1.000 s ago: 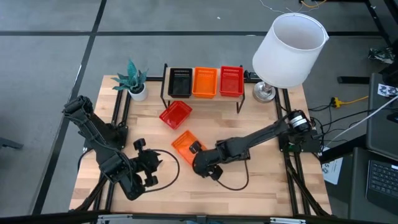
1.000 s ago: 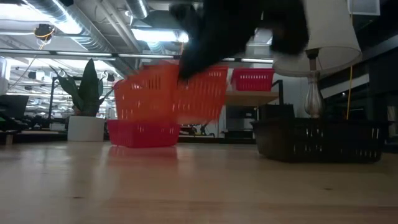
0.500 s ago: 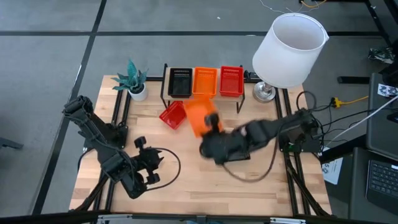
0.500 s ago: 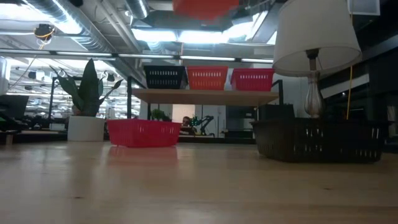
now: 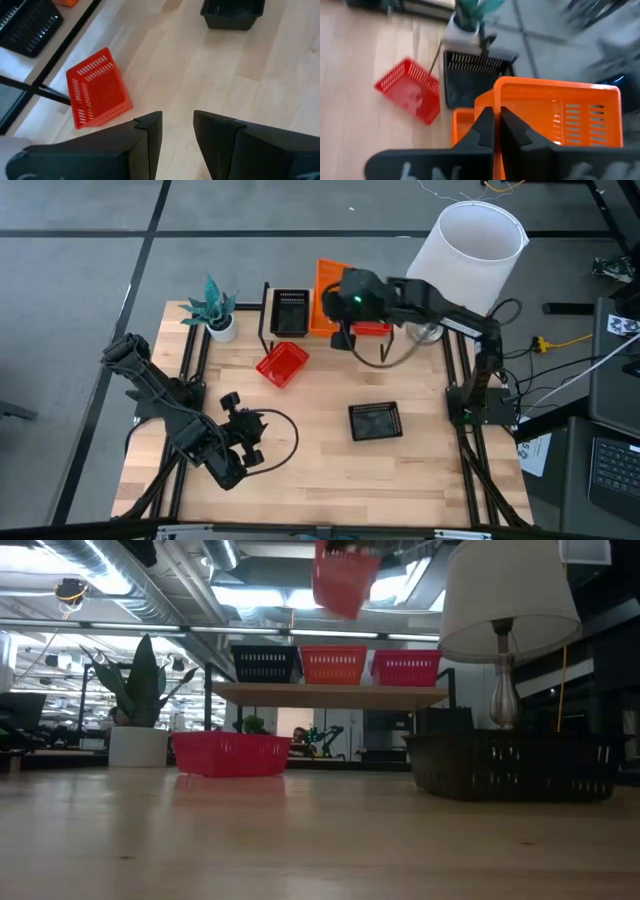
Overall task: Stack baskets on shelf by color
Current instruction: Stack the orange bin on top of the orange bin on the shelf
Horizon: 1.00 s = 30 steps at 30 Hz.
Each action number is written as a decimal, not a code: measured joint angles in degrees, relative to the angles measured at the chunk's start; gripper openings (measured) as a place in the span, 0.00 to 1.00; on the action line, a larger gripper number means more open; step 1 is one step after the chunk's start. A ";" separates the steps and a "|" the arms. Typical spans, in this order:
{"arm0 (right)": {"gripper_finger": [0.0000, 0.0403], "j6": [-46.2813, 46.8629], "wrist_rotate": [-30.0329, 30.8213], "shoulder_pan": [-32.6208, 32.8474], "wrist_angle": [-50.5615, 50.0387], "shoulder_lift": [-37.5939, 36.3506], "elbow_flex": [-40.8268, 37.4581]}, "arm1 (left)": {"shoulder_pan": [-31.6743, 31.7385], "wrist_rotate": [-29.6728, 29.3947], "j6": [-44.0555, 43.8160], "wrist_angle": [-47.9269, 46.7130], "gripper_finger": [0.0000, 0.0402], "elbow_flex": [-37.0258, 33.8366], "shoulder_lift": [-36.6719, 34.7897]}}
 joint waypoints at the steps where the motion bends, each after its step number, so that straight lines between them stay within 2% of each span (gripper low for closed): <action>1: 0.00 0.52 -1.82 -1.49 0.27 0.06 -1.57 | 0.24 0.02 0.50 0.00 0.26 0.00 0.00; 7: 0.00 0.64 -7.19 -5.99 4.12 0.11 -10.07 | 1.22 0.09 0.68 0.00 0.26 0.00 0.01; 16: 0.00 -0.63 -7.38 -6.08 13.19 0.20 -19.45 | 1.22 0.17 0.69 0.00 0.26 0.00 0.02; 19: 0.00 -0.81 -6.88 -6.09 13.91 0.20 -20.74 | 1.22 0.17 0.69 0.00 0.26 0.00 0.02; 23: 0.00 -1.97 -3.27 -6.05 13.46 0.20 -21.48 | 1.22 0.17 0.69 0.00 0.26 0.00 0.02; 30: 0.01 -2.10 -3.17 -6.08 13.07 0.20 -21.48 | 1.22 0.17 0.69 0.00 0.26 0.00 0.02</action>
